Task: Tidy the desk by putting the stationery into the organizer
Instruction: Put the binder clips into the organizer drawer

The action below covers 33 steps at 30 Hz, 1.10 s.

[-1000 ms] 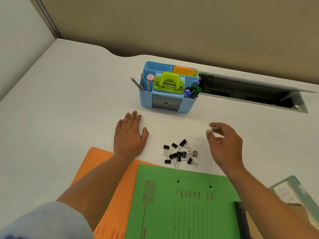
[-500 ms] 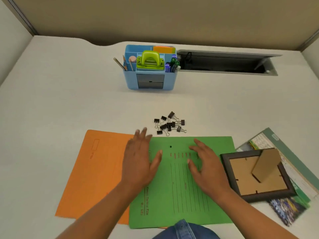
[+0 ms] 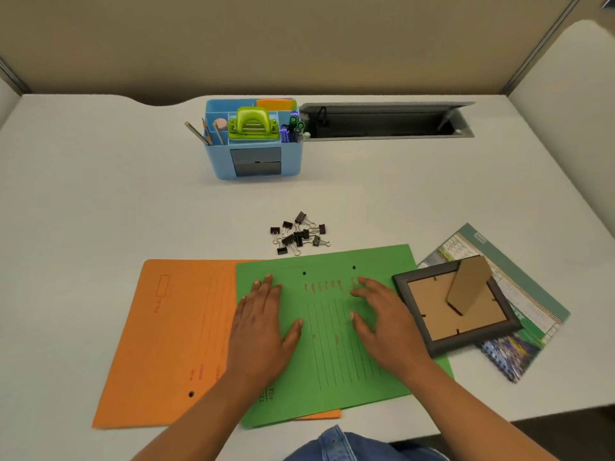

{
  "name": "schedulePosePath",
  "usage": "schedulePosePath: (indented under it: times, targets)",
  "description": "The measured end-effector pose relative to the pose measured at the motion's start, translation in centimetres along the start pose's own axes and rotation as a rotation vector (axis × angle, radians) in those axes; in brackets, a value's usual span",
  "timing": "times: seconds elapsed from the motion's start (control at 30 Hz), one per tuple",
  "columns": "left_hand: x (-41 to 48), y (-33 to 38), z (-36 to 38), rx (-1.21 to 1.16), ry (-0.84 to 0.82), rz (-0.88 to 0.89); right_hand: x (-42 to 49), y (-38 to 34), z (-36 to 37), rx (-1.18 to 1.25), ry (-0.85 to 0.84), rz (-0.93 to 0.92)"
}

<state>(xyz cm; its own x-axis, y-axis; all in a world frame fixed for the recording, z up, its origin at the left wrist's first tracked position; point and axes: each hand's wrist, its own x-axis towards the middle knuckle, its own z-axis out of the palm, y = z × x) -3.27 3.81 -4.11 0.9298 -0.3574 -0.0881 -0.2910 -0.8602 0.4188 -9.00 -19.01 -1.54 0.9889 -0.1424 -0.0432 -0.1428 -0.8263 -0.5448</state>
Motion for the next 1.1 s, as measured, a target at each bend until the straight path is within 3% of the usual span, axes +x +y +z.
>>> schedulePosePath:
  times: [0.17, 0.37, 0.6, 0.8, 1.1]
  targets:
    - [0.7, 3.7, 0.1, -0.056, 0.012, 0.062, 0.4, 2.0, -3.0, 0.073, 0.087, 0.02]
    - [1.7, 11.0, 1.1, -0.121, -0.112, 0.205, 1.5, 6.3, -9.1, 0.095, 0.178, 0.1]
    - [3.6, 16.7, 4.0, -0.042, -0.257, 0.285, 0.2, 12.9, -13.9, 0.063, 0.241, 0.373]
    - [4.0, 18.2, 5.0, 0.022, -0.322, 0.297, -0.8, 15.6, -13.9, 0.066, 0.145, 0.593]
    - [2.9, 15.8, 4.5, 0.066, -0.248, 0.228, 0.5, 14.4, -12.0, 0.153, 0.055, 0.487]
